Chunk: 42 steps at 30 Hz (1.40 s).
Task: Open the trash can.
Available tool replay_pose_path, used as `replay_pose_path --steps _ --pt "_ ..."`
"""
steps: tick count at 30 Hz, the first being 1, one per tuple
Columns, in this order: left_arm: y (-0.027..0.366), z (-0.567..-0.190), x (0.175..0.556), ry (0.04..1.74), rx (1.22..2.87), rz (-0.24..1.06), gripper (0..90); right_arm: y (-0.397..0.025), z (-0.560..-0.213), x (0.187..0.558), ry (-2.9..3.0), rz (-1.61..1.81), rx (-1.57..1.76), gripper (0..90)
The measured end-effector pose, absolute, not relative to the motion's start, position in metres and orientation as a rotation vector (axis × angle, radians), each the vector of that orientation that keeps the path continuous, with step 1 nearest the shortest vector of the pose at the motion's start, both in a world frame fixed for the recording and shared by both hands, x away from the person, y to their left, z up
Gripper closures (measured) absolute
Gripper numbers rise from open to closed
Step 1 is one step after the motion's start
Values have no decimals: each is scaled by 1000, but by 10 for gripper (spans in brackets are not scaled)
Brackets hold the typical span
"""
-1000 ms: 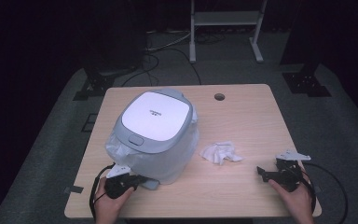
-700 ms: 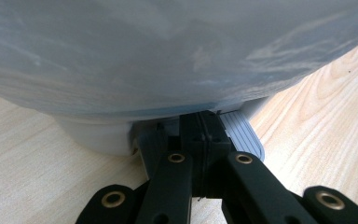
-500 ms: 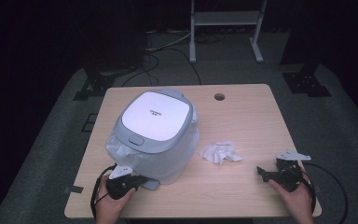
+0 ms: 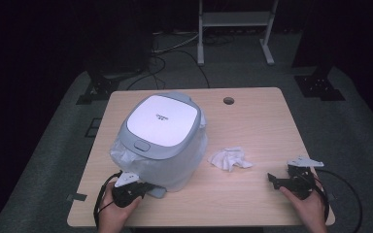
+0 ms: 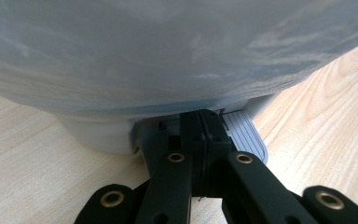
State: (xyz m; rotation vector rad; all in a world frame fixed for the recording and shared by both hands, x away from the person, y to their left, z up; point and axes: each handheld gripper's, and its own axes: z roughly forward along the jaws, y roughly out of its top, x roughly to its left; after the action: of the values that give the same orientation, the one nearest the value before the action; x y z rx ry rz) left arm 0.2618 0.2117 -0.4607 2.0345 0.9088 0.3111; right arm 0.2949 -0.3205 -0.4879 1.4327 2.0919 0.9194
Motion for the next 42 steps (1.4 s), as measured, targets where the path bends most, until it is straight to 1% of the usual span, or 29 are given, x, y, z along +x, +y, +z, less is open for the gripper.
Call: replay_pose_path --steps 24,25,42 --pt "211 -467 261 902 2046 338 900 -321 -488 295 2092 919 1432 97" --pt "209 -467 258 945 2026 325 900 -320 -488 295 2092 920 1433 97" --pt "207 -474 260 897 2065 370 900 -321 -488 295 2093 920 1433 97"
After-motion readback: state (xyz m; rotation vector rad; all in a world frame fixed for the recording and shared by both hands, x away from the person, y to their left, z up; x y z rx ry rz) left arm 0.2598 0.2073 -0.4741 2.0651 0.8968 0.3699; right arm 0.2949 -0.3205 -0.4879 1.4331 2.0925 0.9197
